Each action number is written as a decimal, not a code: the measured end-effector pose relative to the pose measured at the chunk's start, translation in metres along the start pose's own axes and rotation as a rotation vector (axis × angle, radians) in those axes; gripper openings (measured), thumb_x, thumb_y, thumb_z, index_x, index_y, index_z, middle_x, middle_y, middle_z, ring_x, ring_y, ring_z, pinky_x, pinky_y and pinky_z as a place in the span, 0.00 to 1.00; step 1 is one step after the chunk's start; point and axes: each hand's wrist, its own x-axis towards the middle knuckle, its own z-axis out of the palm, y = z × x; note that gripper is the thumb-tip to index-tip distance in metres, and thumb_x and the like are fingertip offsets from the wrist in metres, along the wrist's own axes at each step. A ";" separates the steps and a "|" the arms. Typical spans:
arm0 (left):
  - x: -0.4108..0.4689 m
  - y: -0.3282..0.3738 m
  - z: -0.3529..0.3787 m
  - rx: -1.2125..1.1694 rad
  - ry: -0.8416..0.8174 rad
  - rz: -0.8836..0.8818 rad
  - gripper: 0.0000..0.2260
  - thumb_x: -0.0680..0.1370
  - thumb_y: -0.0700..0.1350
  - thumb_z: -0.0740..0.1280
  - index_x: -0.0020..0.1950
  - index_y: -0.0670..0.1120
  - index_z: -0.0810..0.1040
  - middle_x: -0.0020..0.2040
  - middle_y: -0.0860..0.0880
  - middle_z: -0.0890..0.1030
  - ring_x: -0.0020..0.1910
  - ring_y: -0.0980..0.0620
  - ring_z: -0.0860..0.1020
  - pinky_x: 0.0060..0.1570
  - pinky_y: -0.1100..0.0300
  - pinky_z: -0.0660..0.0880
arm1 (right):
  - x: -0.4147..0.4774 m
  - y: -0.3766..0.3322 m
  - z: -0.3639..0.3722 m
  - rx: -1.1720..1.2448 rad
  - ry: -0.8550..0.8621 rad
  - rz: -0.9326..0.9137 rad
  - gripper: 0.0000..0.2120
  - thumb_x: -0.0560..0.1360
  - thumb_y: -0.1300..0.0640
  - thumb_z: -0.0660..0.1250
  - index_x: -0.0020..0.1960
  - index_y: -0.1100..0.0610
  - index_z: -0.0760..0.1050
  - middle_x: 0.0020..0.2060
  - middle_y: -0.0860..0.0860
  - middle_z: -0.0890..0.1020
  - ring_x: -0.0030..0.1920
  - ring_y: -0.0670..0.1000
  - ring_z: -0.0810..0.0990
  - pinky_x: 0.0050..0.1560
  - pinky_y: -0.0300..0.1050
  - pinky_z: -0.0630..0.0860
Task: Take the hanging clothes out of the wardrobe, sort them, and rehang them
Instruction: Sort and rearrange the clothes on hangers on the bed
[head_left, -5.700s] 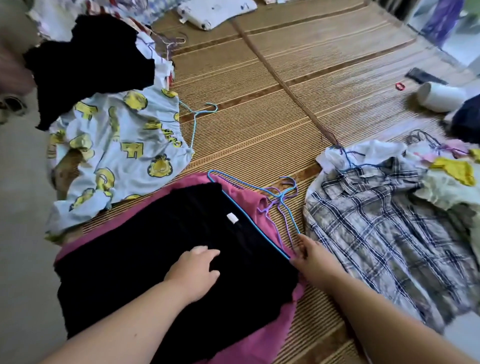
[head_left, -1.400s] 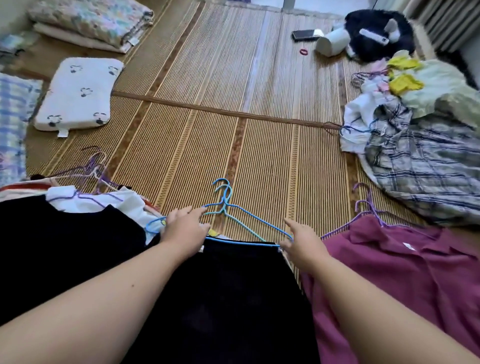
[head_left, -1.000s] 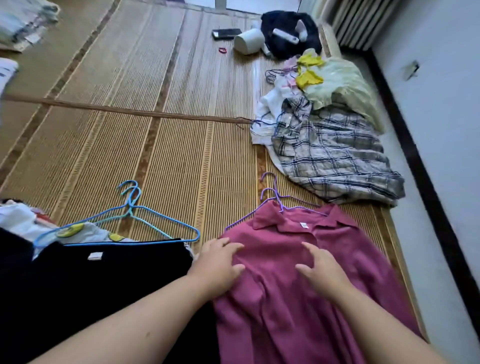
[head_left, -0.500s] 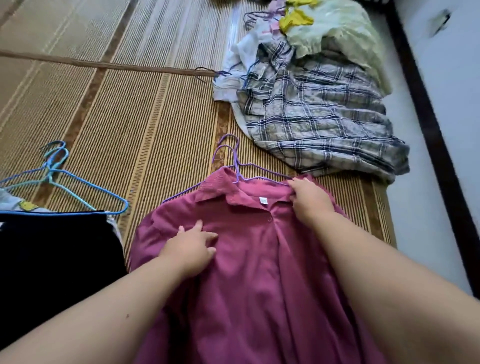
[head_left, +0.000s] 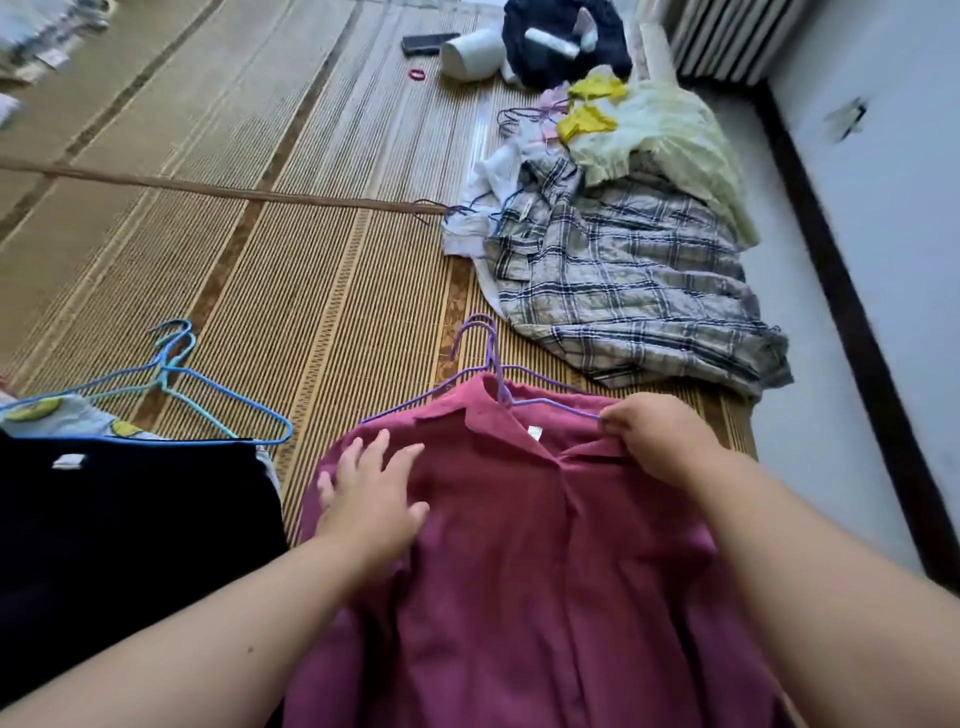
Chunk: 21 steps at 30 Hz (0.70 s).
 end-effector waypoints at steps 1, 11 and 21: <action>-0.010 0.002 -0.013 -0.026 0.044 0.008 0.32 0.74 0.57 0.65 0.75 0.61 0.53 0.78 0.51 0.46 0.76 0.46 0.44 0.72 0.38 0.48 | -0.014 -0.005 -0.015 0.004 0.026 -0.025 0.07 0.75 0.55 0.63 0.42 0.48 0.80 0.44 0.53 0.81 0.49 0.57 0.79 0.41 0.43 0.69; -0.123 0.040 -0.186 -0.183 -0.059 0.218 0.28 0.71 0.63 0.67 0.68 0.56 0.68 0.62 0.51 0.77 0.63 0.47 0.72 0.64 0.50 0.64 | -0.222 -0.061 -0.179 0.130 0.340 -0.072 0.10 0.72 0.64 0.69 0.48 0.51 0.84 0.42 0.49 0.83 0.44 0.50 0.81 0.44 0.36 0.70; -0.291 0.105 -0.263 -0.499 0.068 0.688 0.04 0.76 0.49 0.68 0.44 0.51 0.83 0.39 0.54 0.84 0.42 0.56 0.81 0.47 0.57 0.76 | -0.422 -0.050 -0.276 0.659 0.487 0.372 0.10 0.72 0.59 0.68 0.53 0.54 0.82 0.48 0.46 0.82 0.46 0.40 0.78 0.49 0.33 0.71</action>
